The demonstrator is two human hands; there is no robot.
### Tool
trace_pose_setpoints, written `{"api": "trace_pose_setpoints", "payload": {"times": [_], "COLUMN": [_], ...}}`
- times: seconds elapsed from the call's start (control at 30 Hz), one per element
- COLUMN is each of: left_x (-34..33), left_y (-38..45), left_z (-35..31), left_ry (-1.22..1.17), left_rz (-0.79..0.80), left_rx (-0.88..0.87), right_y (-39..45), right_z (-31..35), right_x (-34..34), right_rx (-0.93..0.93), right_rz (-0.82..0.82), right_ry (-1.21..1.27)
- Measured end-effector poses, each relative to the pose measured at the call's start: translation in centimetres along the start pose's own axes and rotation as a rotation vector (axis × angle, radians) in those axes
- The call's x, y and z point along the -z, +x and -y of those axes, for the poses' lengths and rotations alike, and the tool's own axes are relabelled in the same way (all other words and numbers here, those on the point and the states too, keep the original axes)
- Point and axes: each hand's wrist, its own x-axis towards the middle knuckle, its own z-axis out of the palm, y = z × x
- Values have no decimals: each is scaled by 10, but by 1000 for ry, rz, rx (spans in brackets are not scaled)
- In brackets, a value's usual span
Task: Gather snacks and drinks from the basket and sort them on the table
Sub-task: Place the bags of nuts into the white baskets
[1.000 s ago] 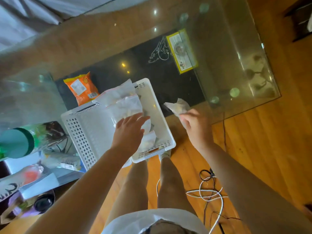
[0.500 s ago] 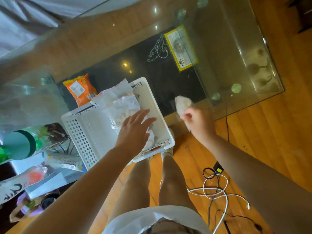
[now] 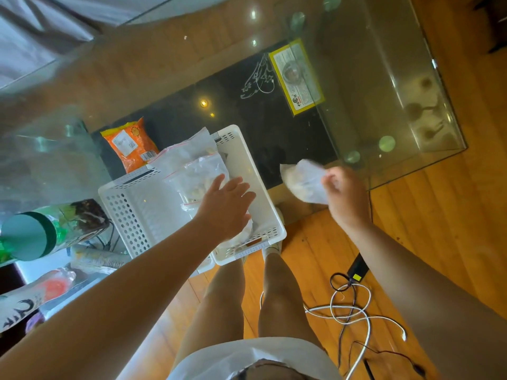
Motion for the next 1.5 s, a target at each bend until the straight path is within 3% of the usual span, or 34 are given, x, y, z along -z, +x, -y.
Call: {"api": "trace_pose_setpoints", "payload": {"times": [0.1, 0.2, 0.37, 0.5, 0.67, 0.97, 1.13, 1.3, 1.5], "left_x": [3, 8, 10, 14, 8, 9, 8, 15, -14], "left_y": [10, 19, 24, 23, 11, 12, 12, -10, -40], "left_z": [-1, -3, 2, 2, 6, 11, 12, 24, 50], "left_ry": [36, 80, 225, 265, 379, 328, 80, -730, -824], "left_rz": [22, 52, 207, 286, 260, 176, 85, -170, 118], "left_rx": [-13, -27, 12, 20, 4, -18, 2, 295, 431], "right_y": [6, -4, -21, -30, -29, -9, -2, 1, 2], "right_z": [3, 21, 44, 64, 81, 86, 84, 70, 53], "right_x": [9, 15, 35, 31, 12, -32, -54, -55, -51], "right_rx": [-262, -235, -227, -180, -151, -205, -263, -175, -121], "right_rz": [62, 201, 225, 371, 535, 595, 675, 582, 284], "right_ry": [254, 348, 603, 765, 818, 603, 564, 416, 237]}}
